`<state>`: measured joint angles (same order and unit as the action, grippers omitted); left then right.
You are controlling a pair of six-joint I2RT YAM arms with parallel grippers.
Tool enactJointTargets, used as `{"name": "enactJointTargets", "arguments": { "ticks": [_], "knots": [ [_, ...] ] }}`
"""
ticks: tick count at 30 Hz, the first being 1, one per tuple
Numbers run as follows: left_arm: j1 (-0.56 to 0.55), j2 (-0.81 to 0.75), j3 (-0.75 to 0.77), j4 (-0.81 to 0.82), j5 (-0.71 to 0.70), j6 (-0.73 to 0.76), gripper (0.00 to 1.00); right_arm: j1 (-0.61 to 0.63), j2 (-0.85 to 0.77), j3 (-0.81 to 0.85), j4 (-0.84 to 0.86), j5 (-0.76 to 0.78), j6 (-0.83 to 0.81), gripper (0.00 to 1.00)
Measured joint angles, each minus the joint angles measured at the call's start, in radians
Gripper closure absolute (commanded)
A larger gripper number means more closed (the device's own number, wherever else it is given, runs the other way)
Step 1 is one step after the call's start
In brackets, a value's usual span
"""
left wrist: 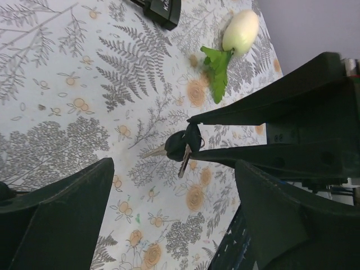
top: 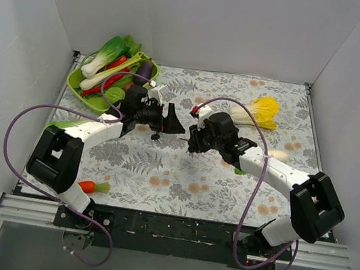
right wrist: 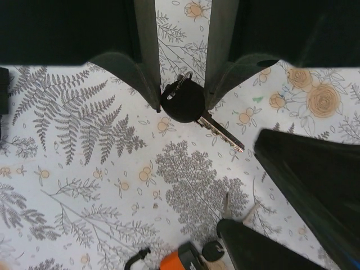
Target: Unlock with the key
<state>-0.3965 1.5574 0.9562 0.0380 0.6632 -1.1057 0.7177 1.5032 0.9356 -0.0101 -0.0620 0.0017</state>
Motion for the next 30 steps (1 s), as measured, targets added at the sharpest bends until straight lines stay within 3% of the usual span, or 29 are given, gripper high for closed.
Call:
{"name": "enactJointTargets", "arguments": {
  "ticks": [13,30],
  "knots": [
    [-0.054,0.042,0.000,0.024,0.115,-0.040,0.48,0.020,-0.076,0.000,0.042,0.042,0.011,0.94],
    [-0.054,0.056,0.000,0.057,0.111,-0.086,0.60,0.051,-0.109,-0.003,0.063,0.079,-0.016,0.94]
  ]
}}
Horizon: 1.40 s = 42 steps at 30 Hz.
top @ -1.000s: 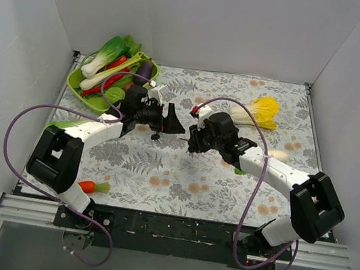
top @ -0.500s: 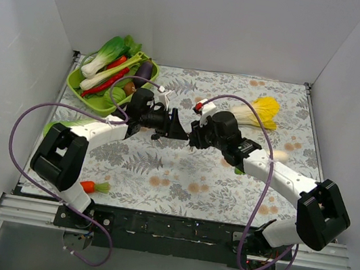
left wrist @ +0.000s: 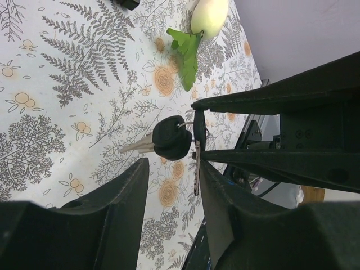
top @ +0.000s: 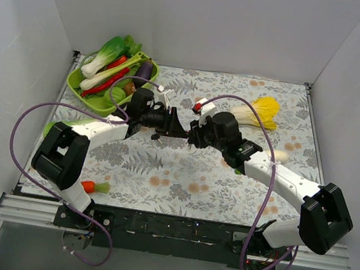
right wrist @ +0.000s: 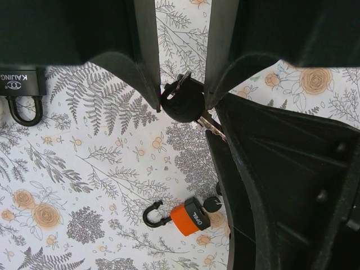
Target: Unlock with the key
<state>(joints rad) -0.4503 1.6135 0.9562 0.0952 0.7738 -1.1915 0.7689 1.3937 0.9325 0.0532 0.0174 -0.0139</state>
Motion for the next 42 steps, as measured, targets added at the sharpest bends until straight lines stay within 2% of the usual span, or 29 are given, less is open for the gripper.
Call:
{"name": "enactJointTargets", "arguments": {
  "ticks": [18,25,29,42],
  "knots": [
    [0.000,0.000,-0.033,0.082,0.008,-0.051,0.62,0.008,0.000,-0.013,0.002,0.010,-0.024,0.94],
    [0.000,0.000,-0.033,0.087,0.007,-0.056,0.69,0.012,0.000,-0.014,0.002,0.013,-0.027,0.94],
    [0.000,-0.002,-0.035,0.104,0.005,-0.063,0.65,0.012,0.000,-0.014,0.002,0.014,-0.027,0.94],
    [0.000,-0.039,-0.066,0.128,-0.035,-0.067,0.64,0.018,0.000,-0.014,0.002,0.013,-0.027,0.94]
  ]
}}
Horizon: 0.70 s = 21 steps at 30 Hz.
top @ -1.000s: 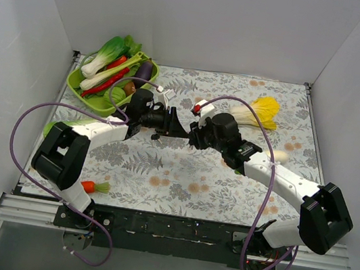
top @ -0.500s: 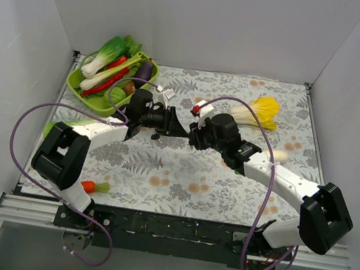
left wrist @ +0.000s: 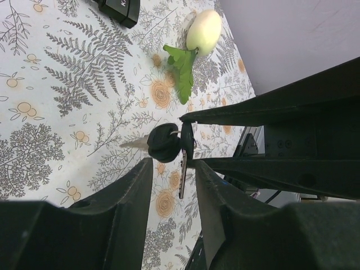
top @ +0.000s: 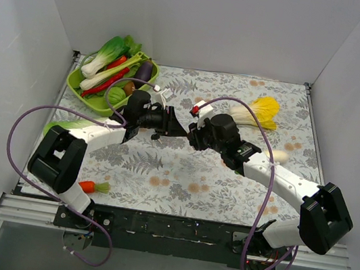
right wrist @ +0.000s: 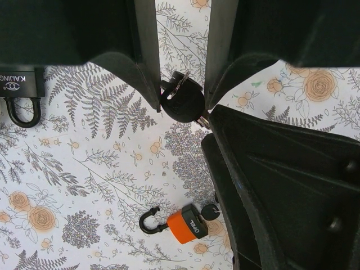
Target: Unlock with the key
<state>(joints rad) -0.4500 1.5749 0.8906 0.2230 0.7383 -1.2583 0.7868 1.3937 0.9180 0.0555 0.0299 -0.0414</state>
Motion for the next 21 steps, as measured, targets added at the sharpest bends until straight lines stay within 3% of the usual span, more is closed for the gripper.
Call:
{"name": "enactJointTargets", "arguments": {
  "ticks": [19,21],
  "knots": [
    [0.000,-0.019,-0.014,0.010,-0.034,-0.006,0.78,0.005,0.000,0.000,0.000,0.001,0.000,0.94],
    [0.000,-0.019,-0.014,0.010,-0.029,-0.007,0.85,0.006,0.000,0.000,0.000,0.002,0.000,0.94]
  ]
}}
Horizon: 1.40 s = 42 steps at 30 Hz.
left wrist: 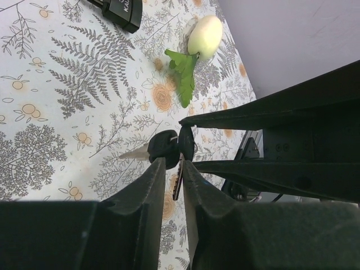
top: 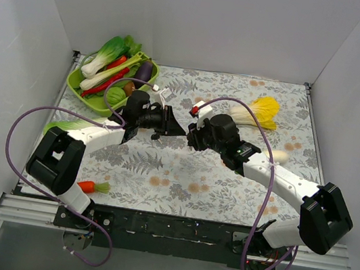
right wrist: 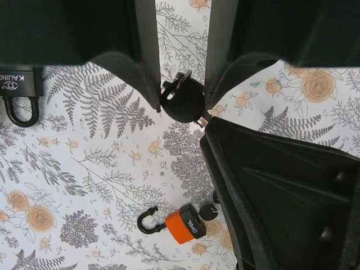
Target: Unlock with the key
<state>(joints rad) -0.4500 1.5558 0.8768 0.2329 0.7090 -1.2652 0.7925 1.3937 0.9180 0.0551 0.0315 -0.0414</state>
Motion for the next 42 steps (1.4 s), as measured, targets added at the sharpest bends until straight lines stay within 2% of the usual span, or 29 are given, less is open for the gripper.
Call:
{"name": "enactJointTargets", "arguments": {
  "ticks": [1,2,6,7,12,13,16,19,22,28,30,36,42],
  "knots": [
    [0.000,0.000,0.000,0.000,0.003,-0.002,0.90,0.000,0.000,0.000,0.000,0.000,0.000,0.94],
    [0.000,0.000,0.000,0.000,0.008,-0.004,1.00,0.000,0.000,0.000,0.000,0.000,0.000,0.94],
    [-0.001,0.000,0.003,0.011,0.032,-0.009,1.00,0.001,0.000,-0.003,-0.003,0.012,0.005,0.89],
    [-0.002,0.001,0.005,0.010,0.033,-0.008,1.00,0.001,0.000,-0.005,-0.003,0.014,0.006,0.82],
    [-0.003,0.003,0.008,-0.011,0.039,0.015,1.00,0.002,0.000,-0.014,0.002,0.014,0.017,0.62],
    [-0.003,0.003,0.010,-0.017,0.039,0.024,1.00,0.002,0.000,-0.016,0.005,0.014,0.018,0.55],
    [-0.004,0.003,0.021,-0.040,0.040,0.056,1.00,0.002,-0.003,-0.019,0.006,0.010,0.020,0.46],
    [-0.004,0.003,0.039,-0.089,0.040,0.106,1.00,-0.007,-0.035,-0.030,0.008,-0.007,0.018,0.42],
    [-0.003,0.003,0.058,-0.131,0.040,0.156,1.00,-0.051,-0.093,-0.047,0.008,-0.071,0.019,0.41],
    [-0.003,-0.003,0.082,-0.200,0.114,0.259,1.00,-0.291,-0.195,-0.065,0.039,-0.409,0.079,0.40],
    [-0.003,-0.009,0.089,-0.224,0.162,0.293,1.00,-0.331,-0.202,-0.065,0.048,-0.507,0.096,0.40],
    [-0.003,-0.030,0.115,-0.312,0.291,0.388,1.00,-0.326,-0.174,-0.063,0.037,-0.794,0.121,0.45],
    [-0.003,-0.035,0.125,-0.362,0.335,0.443,1.00,-0.275,-0.095,-0.061,-0.059,-0.903,0.109,0.48]
  ]
}}
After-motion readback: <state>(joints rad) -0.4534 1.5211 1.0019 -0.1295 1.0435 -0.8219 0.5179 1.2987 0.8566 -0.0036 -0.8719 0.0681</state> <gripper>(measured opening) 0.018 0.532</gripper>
